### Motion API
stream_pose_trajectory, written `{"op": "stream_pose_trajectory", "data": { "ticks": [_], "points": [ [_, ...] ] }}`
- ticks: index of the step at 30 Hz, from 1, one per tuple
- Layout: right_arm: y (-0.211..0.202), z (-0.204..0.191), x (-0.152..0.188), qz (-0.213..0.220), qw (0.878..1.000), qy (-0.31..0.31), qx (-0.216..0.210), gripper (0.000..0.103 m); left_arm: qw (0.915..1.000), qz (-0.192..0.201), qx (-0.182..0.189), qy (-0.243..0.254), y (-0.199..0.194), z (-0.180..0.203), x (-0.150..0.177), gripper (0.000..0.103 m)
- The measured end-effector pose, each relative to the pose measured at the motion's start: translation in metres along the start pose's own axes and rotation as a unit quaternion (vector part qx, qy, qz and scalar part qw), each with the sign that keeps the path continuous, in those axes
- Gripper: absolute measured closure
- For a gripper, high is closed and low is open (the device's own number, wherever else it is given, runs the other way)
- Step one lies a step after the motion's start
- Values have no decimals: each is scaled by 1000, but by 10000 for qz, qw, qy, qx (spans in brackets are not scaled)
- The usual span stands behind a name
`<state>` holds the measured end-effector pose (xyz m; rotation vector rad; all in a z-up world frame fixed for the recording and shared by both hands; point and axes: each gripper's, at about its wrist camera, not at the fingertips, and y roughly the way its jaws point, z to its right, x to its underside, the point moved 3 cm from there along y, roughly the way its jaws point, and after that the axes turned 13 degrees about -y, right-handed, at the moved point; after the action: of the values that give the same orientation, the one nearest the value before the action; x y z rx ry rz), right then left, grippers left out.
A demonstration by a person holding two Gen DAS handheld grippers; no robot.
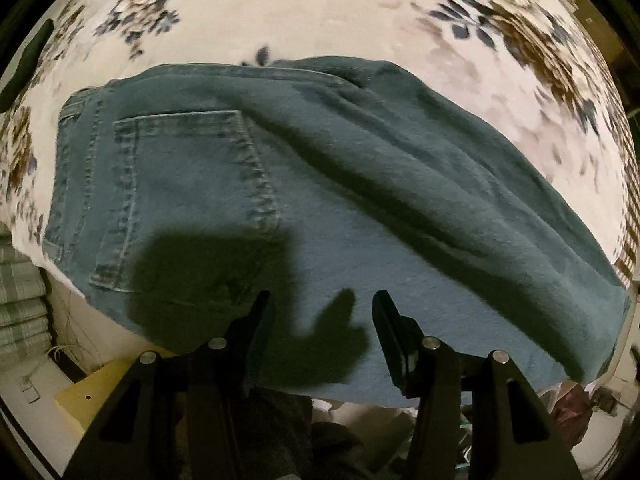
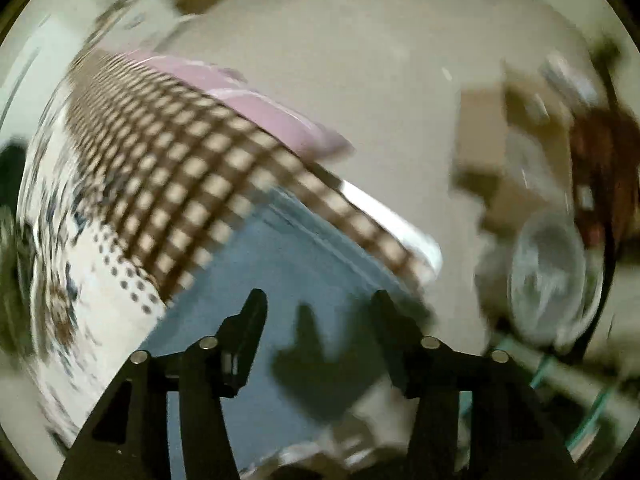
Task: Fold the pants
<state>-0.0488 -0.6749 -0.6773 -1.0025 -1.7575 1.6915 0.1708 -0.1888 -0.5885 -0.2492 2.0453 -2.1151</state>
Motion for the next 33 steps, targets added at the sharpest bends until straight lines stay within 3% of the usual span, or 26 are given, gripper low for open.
{"op": "stream_pose_trajectory", "data": {
  "ticks": [5,7,8,9,11,16,19,20,22,24,26,30,33],
  "points": [
    [55,-22,-50,-544,9957,-599,453,40,9999,-151,-23,51,11,8,7,55],
    [73,-19,-55,-808,9927,-633,637,45,9997,-196,-48,99,15,8,12,55],
    [76,-19,-56,-826,9923,-659,654,74,9997,-216,-76,121,18,7,15,55],
    [74,-20,-57,-794,9921,-707,670,84,9996,-242,-101,134,18,7,18,55],
    [62,-32,-55,-479,9910,-961,802,91,9993,-309,-136,137,23,2,23,55],
    [30,-52,-72,328,9865,-1189,1074,92,9989,-419,-223,38,34,-9,32,55],
    [59,-52,-88,-173,9893,-1027,1022,89,9988,-439,-221,-42,34,-19,34,55],
    [68,-50,-91,-406,9894,-967,1005,83,9987,-454,-212,-87,33,-21,34,55],
    [62,-52,-90,-432,9913,-837,920,74,9987,-453,-136,-205,29,-29,37,55],
    [37,-56,-74,-215,9956,-691,601,61,9986,-453,-121,-260,27,-35,39,55],
    [12,-62,-34,-158,9988,-443,116,60,9981,-481,-107,-382,32,-43,45,55],
    [14,-70,58,-825,9923,306,-871,60,9945,-667,-60,-803,53,-55,51,55],
    [50,-74,120,-1497,9738,1022,-1373,60,9947,-567,-125,-848,61,-54,53,55]
  ]
}}
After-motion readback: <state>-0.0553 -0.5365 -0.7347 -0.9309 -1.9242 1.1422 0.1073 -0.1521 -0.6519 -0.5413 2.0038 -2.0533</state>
